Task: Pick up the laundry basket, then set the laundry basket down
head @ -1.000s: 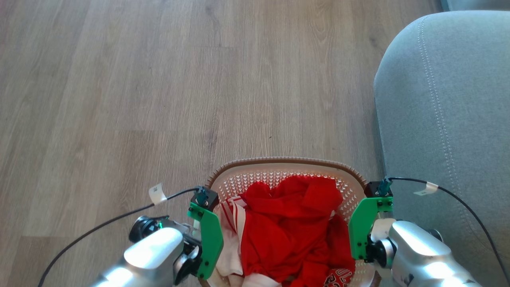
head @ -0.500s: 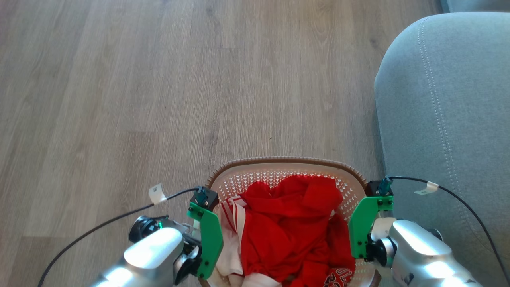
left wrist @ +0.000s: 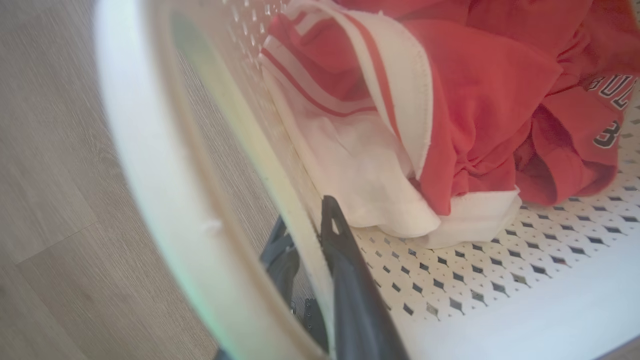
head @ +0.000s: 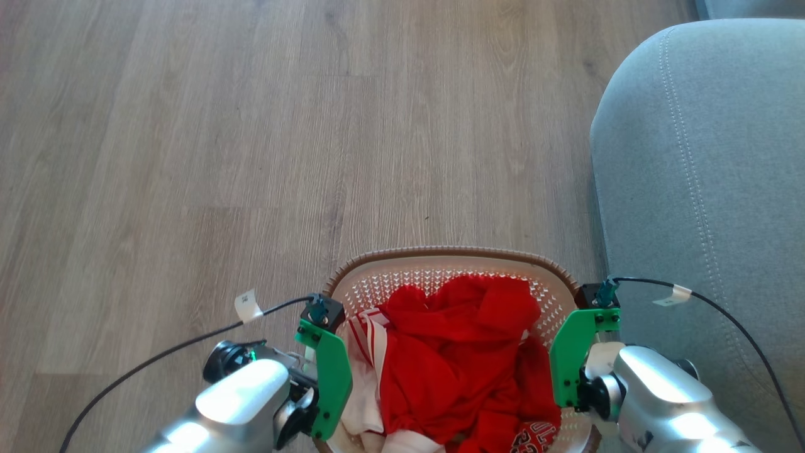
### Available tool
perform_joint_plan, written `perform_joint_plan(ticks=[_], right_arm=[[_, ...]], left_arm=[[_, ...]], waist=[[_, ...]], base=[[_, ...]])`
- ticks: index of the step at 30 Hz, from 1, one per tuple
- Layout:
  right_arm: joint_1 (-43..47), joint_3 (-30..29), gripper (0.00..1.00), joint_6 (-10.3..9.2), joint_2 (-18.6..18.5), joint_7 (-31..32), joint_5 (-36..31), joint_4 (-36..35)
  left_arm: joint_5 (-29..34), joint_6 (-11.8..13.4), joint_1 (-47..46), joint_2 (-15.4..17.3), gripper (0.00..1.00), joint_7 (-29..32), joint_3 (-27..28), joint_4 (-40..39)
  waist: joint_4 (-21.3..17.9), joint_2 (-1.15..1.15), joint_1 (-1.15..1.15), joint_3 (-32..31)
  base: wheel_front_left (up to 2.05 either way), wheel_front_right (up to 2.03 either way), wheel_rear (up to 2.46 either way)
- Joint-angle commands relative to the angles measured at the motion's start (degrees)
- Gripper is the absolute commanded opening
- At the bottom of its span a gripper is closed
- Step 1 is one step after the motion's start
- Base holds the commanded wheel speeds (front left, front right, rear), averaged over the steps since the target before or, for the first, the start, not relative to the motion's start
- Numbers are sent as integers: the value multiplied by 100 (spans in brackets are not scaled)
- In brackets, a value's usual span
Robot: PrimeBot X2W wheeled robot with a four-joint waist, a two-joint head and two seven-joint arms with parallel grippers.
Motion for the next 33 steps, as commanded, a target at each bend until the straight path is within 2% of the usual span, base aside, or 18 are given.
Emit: perform_joint_plan(ticks=[1,19,28,33], right_arm=[[11,165,0,91,173,1,-199,-237],[9,49,0,91,95,41,-337,-376],[-131,-59,0,91,9,-120,-473,-550],[-297,-120,0,91,-74,-373,-625,-695]], left_arm=[[98,-139,-148,-84,0,-88,19,-370],[123,-112,-223,-163,0,-159,19,-348],[215,-63,-420,-271,0,-308,32,-186],[322,81,-662,-362,0,-453,56,27]], waist=[[3,0,0,7],[21,0,0,279],[9,0,0,774],[-8,0,0,1266]], base=[[0,0,0],[0,0,0],[0,0,0],[0,0,0]])
